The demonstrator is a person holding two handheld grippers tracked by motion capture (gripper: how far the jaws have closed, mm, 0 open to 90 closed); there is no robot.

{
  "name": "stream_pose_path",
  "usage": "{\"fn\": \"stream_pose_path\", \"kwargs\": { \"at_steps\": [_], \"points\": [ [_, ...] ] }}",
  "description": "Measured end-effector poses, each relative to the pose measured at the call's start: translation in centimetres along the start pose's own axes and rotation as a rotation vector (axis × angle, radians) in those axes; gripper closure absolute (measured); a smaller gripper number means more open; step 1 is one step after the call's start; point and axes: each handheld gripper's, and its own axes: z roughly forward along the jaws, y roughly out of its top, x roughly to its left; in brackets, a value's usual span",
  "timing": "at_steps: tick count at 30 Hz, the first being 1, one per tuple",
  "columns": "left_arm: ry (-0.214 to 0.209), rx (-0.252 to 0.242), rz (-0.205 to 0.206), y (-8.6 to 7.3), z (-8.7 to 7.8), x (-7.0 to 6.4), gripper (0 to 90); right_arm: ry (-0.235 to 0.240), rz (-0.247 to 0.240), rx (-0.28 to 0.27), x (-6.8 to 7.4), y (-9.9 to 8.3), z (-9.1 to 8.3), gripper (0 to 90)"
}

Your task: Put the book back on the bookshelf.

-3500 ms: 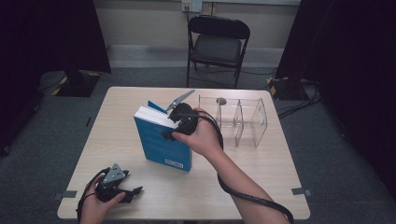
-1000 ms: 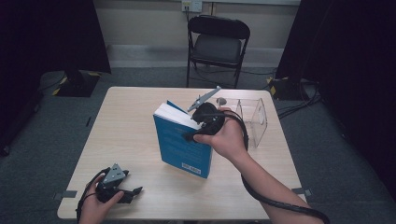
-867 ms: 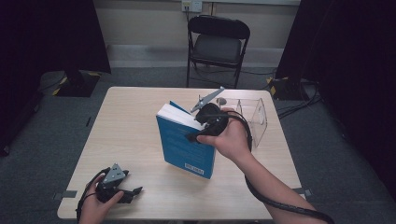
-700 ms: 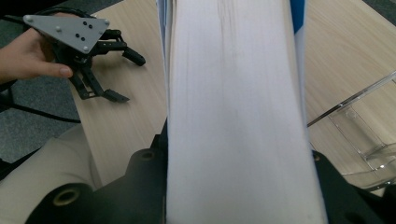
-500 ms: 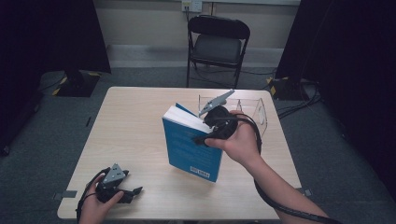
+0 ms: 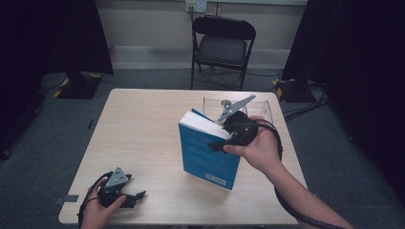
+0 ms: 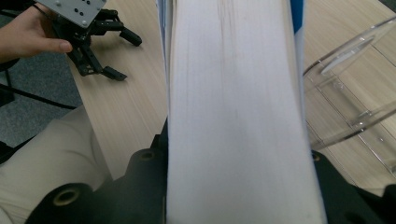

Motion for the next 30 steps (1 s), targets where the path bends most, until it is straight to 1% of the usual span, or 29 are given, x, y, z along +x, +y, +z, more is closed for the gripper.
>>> {"fn": "stream_pose_path", "kwargs": {
  "at_steps": [5,8,10,14,15,17,20,21,22,23,26,27,30],
  "points": [
    [0.0,0.0,0.0,0.0,0.0,0.0,14.3,-0.001,0.03,-0.002,-0.5,-1.0,-1.0,61.9],
    [0.0,0.001,0.0,0.0,0.0,0.0,14.4,-0.014,0.021,-0.005,-0.7,-1.5,-1.5,61.9],
    [0.0,0.0,0.0,0.0,0.0,0.0,14.4,-0.024,0.043,-0.009,-1.0,-2.0,-1.9,61.9],
    [0.0,0.0,0.0,0.0,0.0,0.0,14.3,-0.029,0.048,-0.007,-1.2,-2.4,-2.2,61.9],
    [0.0,0.0,0.0,0.0,0.0,0.0,14.3,-0.03,0.059,-0.005,-1.3,-2.6,-2.4,61.9],
    [0.0,0.001,0.0,0.0,0.0,0.0,14.3,-0.034,0.05,-0.009,-1.3,-2.8,-2.5,61.9],
    [0.0,0.0,0.0,0.0,0.0,0.0,14.4,-0.036,0.059,-0.009,-1.5,-3.1,-3.0,61.9],
    [0.0,0.001,0.0,0.0,0.0,0.0,14.3,-0.033,0.07,-0.015,-1.7,-3.3,-3.1,61.9],
    [-0.006,-0.002,-0.011,0.0,0.0,-0.1,14.4,-0.033,0.073,-0.017,-1.7,-3.5,-3.2,61.9],
    [-0.005,-0.001,-0.01,0.0,0.0,-0.1,14.3,-0.038,0.067,-0.02,-1.8,-3.6,-3.2,61.9],
    [-0.005,-0.001,-0.01,0.0,0.0,-0.1,14.3,-0.042,0.074,-0.02,-2.0,-4.0,-3.5,61.9],
    [-0.005,-0.001,-0.01,0.0,0.0,-0.1,14.3,-0.036,0.075,-0.027,-2.1,-4.1,-3.5,61.9],
    [-0.005,-0.001,-0.01,0.0,0.0,-0.1,14.3,-0.04,0.082,-0.022,-2.2,-4.5,-3.7,61.9]
  ]
}}
